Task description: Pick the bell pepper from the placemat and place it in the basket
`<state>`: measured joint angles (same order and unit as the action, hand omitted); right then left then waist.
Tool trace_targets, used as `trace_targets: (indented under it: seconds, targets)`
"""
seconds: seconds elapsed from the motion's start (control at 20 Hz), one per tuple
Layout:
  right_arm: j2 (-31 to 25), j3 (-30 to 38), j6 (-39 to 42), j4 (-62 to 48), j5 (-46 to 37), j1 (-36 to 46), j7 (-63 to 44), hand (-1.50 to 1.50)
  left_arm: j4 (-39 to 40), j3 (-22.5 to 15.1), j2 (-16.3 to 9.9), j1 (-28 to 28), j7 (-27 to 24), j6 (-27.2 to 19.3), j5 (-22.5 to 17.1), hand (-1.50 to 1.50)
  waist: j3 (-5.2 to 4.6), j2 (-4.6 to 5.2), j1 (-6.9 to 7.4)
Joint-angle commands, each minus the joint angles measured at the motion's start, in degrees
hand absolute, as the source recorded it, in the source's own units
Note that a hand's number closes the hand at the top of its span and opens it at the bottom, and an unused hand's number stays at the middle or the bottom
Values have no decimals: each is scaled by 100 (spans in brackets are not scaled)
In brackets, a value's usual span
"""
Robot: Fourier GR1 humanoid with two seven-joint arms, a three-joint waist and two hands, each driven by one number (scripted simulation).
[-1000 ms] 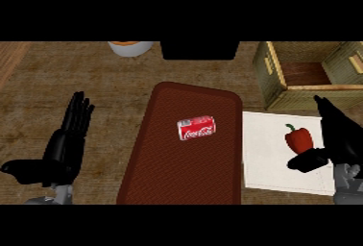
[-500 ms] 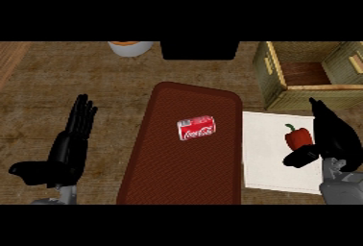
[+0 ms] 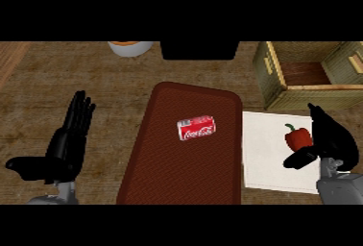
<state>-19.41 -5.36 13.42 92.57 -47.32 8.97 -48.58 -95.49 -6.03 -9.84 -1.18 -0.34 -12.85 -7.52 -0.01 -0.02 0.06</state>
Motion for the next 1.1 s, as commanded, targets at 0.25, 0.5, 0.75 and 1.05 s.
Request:
trace_targets:
  seconds: [0.25,0.5,0.75,1.05]
  targets:
    - [426,95,-140,-455,-343,14,361,-150,79,-120,459,193,-228,46,380,0,0,1,2]
    - [334,314,-368,-646,-435,-337,909,-150,-169,334,215,3,87,350,137,0,1,0,-5]
    - [524,436,-458,-835,-574,-183,937,-150,-456,259,309,42,497,279,404,0,1,-1,0]
    - [413,658,-72,-1296,-452,264,1105,150,-276,595,215,161,225,652,161,0,0,0,9]
